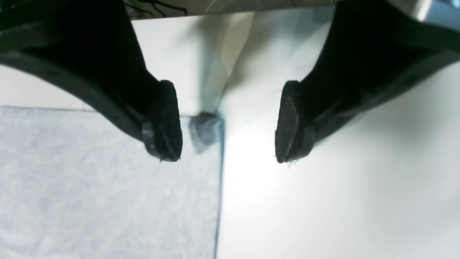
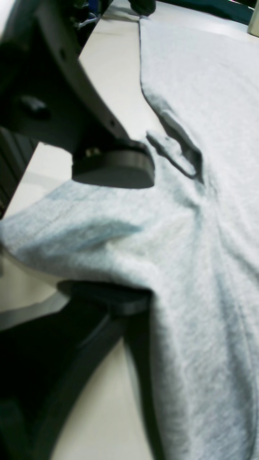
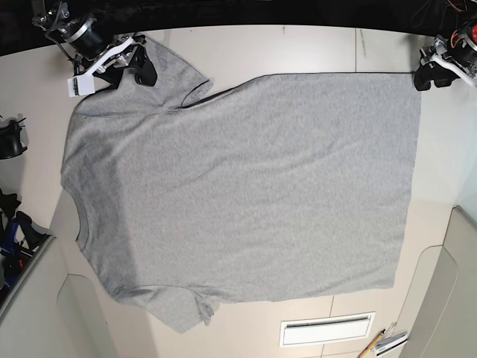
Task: Fold the T-shirt properly
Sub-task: 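Grasp the shirt's shoulder edge with both grippers and lift it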
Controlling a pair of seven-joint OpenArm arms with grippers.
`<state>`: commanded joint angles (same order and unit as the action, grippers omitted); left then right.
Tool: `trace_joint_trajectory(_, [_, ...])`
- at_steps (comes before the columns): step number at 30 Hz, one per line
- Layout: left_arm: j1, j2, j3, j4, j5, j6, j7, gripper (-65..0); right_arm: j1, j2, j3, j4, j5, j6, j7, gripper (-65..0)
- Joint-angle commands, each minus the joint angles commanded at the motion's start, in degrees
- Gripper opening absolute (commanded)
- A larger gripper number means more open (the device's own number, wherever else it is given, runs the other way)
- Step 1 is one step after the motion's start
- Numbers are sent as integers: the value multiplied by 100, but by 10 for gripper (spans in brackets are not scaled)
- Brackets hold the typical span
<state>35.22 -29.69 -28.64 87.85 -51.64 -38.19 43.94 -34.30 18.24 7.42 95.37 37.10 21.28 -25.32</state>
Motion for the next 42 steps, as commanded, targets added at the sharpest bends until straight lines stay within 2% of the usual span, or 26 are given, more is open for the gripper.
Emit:
trace_joint_trajectory(4, [-15,2,439,2,24,0,-63,-203,0,0,0,0,-2,0,0,-268])
trace_joint_trajectory(9, [-13,2,468,2,17,0,-57,-204,-2,0,0,2,-35,20,2,-269])
trace_joint_trajectory(11, [-13,2,468,2,17,-7,-57,-211,0,0,0,2,-116,260,22,-276])
trace_joint_trajectory(12, [-13,2,468,2,15,-74,-59,-266,0,-2,0,2,-109,402,72,-308])
trace_joint_trajectory(13, [-13,2,468,2,13,-181,-61,-358,0,-2,0,2,-107,518,160,-361])
trace_joint_trajectory(15, [-13,2,468,2,-2,-181,-72,-575,0,-2,0,2,-105,555,240,-488])
trace_joint_trajectory(16, [-13,2,468,2,-2,-181,-107,-650,2,-2,0,2,-105,553,240,-552])
trace_joint_trajectory(18, [-15,0,468,2,0,-181,-243,-650,0,-2,0,2,-39,553,238,-650])
trace_joint_trajectory(22, [-15,0,461,11,-7,-181,-345,-650,0,-2,7,15,-2,579,227,-650])
trace_joint_trajectory(24, [-15,0,415,37,-7,-181,-341,-650,0,0,35,90,0,684,208,-650])
trace_joint_trajectory(26, [-13,0,275,133,-28,-181,-243,-650,-7,-2,133,289,33,796,-7,-650])
trace_joint_trajectory(28, [-13,2,13,284,-203,-181,-74,-650,-4,0,341,549,179,791,-190,-650])
trace_joint_trajectory(31, [-15,0,-374,516,-682,-181,229,-650,0,2,761,892,262,791,-192,-650])
trace_joint_trajectory(33, [-15,-2,-531,640,-876,-181,249,-650,0,2,1010,1019,485,796,-195,-650])
trace_joint_trajectory(40, [-385,-2,-546,682,-929,-181,199,-650,476,0,1137,1049,577,815,-227,-650])
trace_joint_trajectory(42, [-654,-2,-544,680,-748,-181,197,-650,695,0,1137,1049,575,813,-238,-650])
